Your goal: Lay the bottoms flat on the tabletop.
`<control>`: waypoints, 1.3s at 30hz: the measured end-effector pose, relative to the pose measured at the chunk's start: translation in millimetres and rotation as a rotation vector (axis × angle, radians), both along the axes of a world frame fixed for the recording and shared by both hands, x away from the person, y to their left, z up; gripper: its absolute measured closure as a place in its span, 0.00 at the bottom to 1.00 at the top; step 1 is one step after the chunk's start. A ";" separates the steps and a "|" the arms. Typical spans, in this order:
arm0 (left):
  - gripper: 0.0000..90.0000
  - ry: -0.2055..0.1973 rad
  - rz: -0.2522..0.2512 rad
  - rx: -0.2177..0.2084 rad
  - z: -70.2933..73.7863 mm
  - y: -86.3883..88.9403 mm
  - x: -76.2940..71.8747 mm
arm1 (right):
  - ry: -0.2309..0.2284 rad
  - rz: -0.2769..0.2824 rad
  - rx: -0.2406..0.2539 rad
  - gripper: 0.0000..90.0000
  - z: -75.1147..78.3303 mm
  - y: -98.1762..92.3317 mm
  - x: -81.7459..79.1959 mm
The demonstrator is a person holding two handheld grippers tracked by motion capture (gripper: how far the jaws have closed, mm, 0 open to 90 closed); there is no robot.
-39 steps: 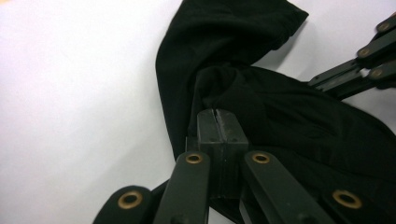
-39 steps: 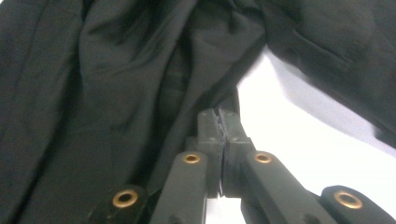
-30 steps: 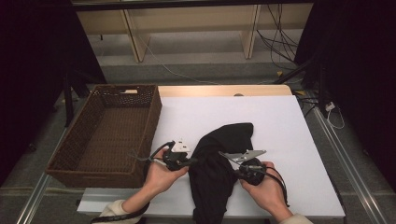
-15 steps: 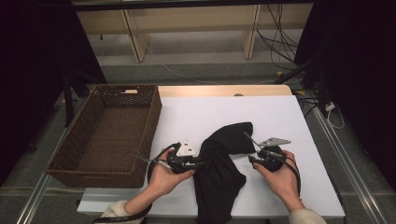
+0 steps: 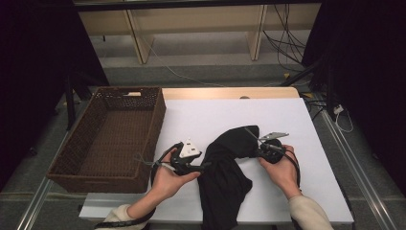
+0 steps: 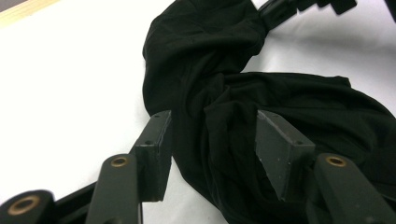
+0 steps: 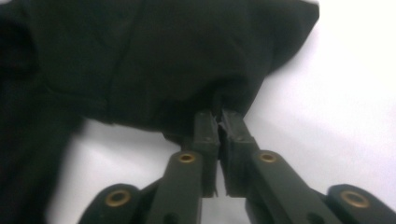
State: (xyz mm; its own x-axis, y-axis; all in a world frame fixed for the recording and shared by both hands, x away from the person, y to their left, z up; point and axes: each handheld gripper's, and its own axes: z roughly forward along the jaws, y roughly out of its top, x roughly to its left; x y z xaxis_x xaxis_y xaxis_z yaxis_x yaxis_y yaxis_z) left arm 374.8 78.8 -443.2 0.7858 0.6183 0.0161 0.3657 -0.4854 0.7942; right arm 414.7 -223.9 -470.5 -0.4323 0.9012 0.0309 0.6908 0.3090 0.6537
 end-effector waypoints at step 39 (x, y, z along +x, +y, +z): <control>0.95 -0.190 0.005 0.047 30.7 -30.5 59.1 | -0.193 0.183 0.343 0.73 78.5 44.6 -2.3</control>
State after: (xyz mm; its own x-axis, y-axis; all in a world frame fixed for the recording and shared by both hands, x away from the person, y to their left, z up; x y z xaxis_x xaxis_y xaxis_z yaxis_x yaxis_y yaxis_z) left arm 433.9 48.2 -412.5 0.7630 0.6169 0.1930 0.2137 -0.5226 0.8253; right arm 412.5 -179.4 -392.0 -0.6113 0.7607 0.2184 0.4998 0.1570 0.8518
